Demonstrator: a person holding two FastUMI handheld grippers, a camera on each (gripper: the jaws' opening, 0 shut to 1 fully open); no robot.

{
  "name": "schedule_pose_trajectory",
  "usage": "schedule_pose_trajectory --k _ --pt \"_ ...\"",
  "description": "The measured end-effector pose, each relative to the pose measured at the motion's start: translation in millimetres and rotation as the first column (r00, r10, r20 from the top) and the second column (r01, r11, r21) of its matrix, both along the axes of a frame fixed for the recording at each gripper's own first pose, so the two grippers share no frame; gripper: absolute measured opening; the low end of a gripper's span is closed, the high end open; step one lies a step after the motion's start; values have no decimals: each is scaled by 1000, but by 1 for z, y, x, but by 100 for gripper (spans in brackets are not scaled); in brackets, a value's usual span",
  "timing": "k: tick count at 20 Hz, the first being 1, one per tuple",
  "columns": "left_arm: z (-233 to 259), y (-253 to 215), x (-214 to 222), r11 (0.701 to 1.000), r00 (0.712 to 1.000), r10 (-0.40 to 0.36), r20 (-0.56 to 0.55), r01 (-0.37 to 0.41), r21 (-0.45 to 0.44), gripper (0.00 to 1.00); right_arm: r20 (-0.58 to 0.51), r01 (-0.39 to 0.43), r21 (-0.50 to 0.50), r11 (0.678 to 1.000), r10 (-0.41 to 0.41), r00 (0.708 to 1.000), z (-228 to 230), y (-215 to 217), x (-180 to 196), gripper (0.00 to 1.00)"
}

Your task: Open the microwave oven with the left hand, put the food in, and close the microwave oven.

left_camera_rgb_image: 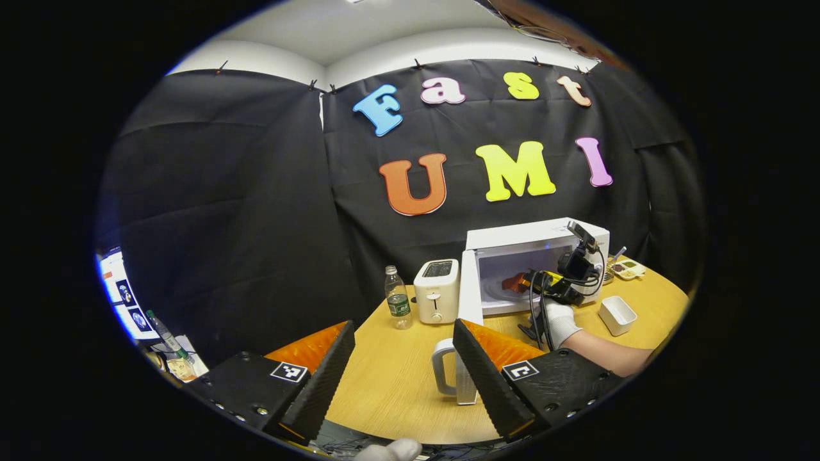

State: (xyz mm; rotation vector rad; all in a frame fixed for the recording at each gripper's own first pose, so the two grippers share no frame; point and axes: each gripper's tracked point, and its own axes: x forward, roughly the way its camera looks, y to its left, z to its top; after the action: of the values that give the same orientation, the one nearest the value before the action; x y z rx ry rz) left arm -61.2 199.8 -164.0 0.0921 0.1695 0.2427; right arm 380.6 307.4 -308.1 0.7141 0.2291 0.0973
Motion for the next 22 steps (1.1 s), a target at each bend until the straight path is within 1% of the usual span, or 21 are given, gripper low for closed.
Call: schedule_pose_trajectory --k 1,4,7,8,9,10,11,12,13,14,16,17,18,19,20,21,22 --pt "-3 1 0 1000 1000 2 -5 -2 -6 94 -6 6 -29 1000 -6 1000 -6 0 3 16" --pt "-7 4 2 1000 1000 10 -11 -10 -9 94 -2 27 -59 998 -27 1000 -10 -6 8 17" --pt "-7 3 3 1000 1000 10 -11 -10 -9 95 1 78 -167 983 -79 997 -14 -25 11 18" --pt "-7 4 4 1000 1000 11 -16 -11 -5 94 3 87 -208 974 -88 996 -14 -29 12 10" --pt "-8 4 5 1000 1000 8 -16 -8 -1 94 12 90 -248 964 -90 996 -12 -32 13 21" --pt "-8 5 6 1000 1000 9 -14 -9 2 94 22 96 -289 952 -94 995 -11 -34 12 22" --pt "-8 4 7 1000 1000 8 -15 -8 -1 94 15 108 -322 941 -109 994 -13 -41 13 20" --pt "-8 3 9 1000 1000 8 -14 -8 -2 94 24 116 -363 925 -115 993 -14 -44 9 24" --pt "-9 3 8 1000 1000 4 -21 -4 -3 94 38 120 -389 913 -115 993 -11 -46 9 31" --pt "-10 2 9 1000 1000 4 -18 -4 2 94 45 119 -397 910 -110 993 -9 -47 11 45" --pt "-9 2 10 1000 1000 5 -13 -5 5 94 47 105 -423 900 -94 994 -6 -46 8 53" --pt "-9 4 10 1000 1000 7 -13 -7 2 94 54 98 -442 892 -83 995 0 -46 3 63" --pt "-10 5 11 1000 1000 8 -13 -8 -2 94 68 89 -462 883 -65 996 9 -43 -4 76" --pt "-9 7 12 1000 1000 12 -11 -12 -3 94 84 81 -481 873 -47 995 21 -42 -13 81" --pt "-7 8 11 1000 1000 16 -11 -16 -5 94 98 74 -502 862 -28 995 34 -42 -26 75" --pt "-5 10 11 1000 1000 18 -2 -18 -6 94 116 67 -509 858 -8 993 48 -43 -40 88" --pt "-2 12 10 1000 1000 19 -1 -19 -6 94 126 52 -515 855 16 992 63 -43 -58 92"
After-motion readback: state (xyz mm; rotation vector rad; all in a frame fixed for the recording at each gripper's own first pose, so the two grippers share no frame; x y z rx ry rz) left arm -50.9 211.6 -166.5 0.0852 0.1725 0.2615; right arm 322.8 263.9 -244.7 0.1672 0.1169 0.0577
